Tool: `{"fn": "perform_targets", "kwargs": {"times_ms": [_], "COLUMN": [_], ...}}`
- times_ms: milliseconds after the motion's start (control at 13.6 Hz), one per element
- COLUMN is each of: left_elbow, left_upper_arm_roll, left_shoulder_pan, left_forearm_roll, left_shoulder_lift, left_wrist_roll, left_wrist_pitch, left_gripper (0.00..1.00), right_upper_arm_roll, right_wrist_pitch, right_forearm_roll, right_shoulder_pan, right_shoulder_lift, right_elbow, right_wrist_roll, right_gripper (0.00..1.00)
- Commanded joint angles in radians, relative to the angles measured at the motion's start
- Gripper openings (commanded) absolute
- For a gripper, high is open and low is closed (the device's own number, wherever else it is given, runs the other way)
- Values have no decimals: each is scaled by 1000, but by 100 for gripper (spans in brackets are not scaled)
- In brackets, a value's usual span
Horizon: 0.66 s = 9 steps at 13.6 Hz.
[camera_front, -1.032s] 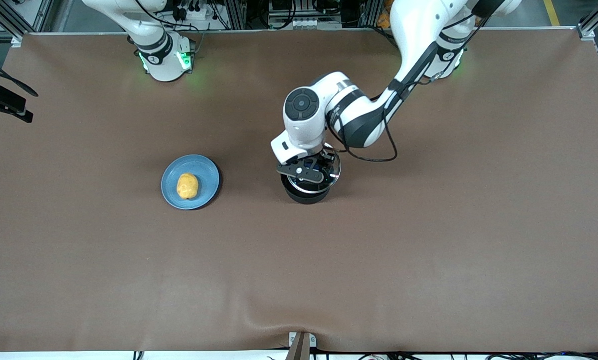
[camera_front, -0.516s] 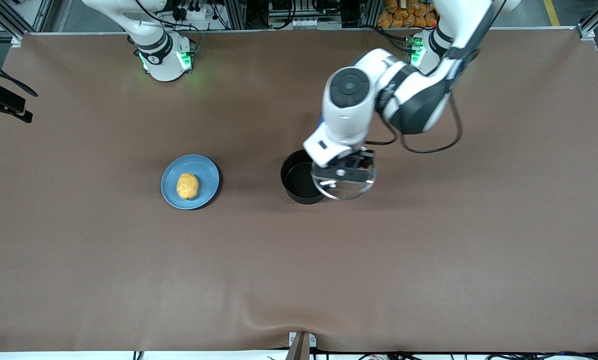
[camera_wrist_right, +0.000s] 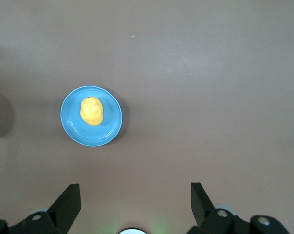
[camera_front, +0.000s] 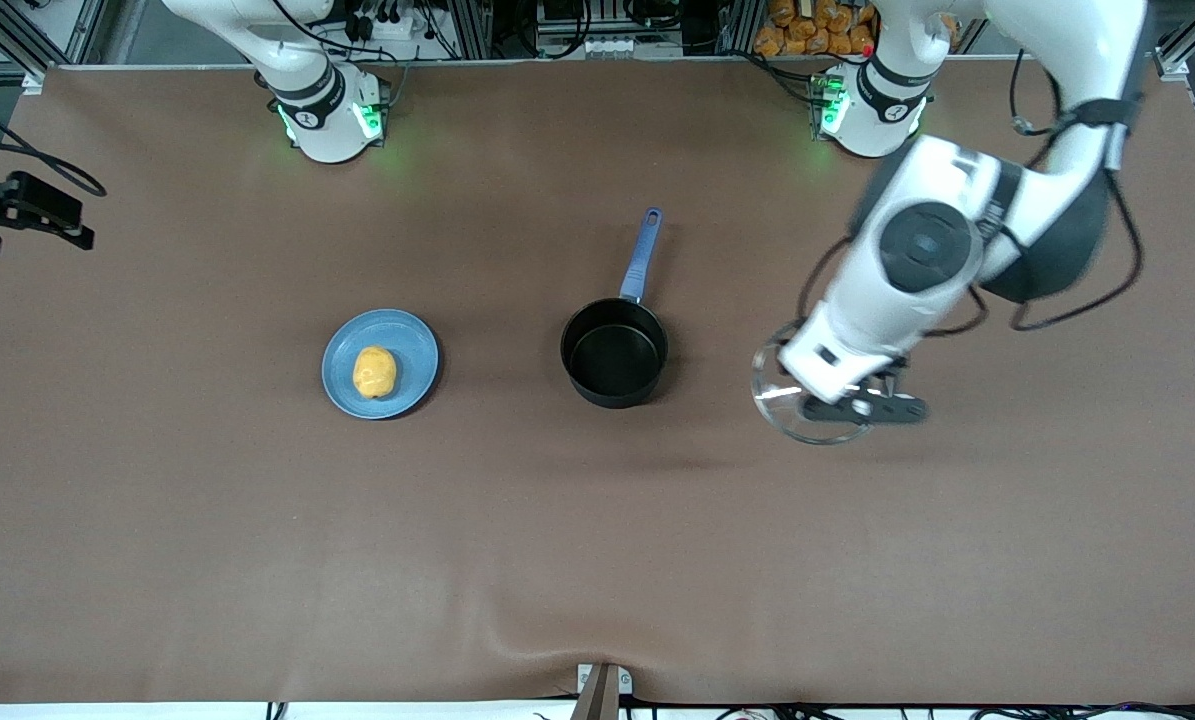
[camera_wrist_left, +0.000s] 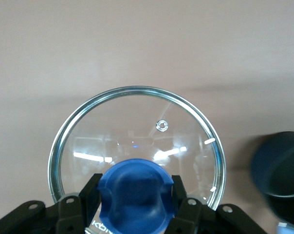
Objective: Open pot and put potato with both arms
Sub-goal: 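Lift the glass lid off the saucepan with the left gripper, then lower the lid beside the pan while the right gripper reaches the potato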
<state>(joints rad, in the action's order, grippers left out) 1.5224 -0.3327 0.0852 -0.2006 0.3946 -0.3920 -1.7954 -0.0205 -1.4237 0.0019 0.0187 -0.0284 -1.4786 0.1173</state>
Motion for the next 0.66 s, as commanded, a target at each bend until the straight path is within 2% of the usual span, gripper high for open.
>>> {"fn": "perform_targets", "kwargs": {"times_ms": [0, 74, 369, 590], "left_elbow": [97, 132, 270, 364], "left_upper_arm_roll": [-11, -14, -17, -19], "left_shoulder_pan": [-111, -166, -307, -390], "left_forearm_roll": [9, 9, 13, 15], "left_shoulder_lift": [-42, -45, -42, -13], "left_wrist_roll": [100, 146, 307, 372], "left_wrist_pitch": [-39, -73, -249, -392], "left_gripper": [0, 0, 0, 0], "right_upper_arm_roll": [-1, -3, -3, -3], "right_wrist_pitch": [-30, -50, -99, -214], "right_forearm_roll": [-17, -11, -3, 44], "right_shoulder_pan": [-2, 3, 0, 0], "right_shoulder_lift": [-103, -166, -234, -246], "right_elbow": [20, 21, 8, -100], "right_wrist_roll": [2, 4, -4, -2], "right_gripper": [100, 100, 100, 100]}}
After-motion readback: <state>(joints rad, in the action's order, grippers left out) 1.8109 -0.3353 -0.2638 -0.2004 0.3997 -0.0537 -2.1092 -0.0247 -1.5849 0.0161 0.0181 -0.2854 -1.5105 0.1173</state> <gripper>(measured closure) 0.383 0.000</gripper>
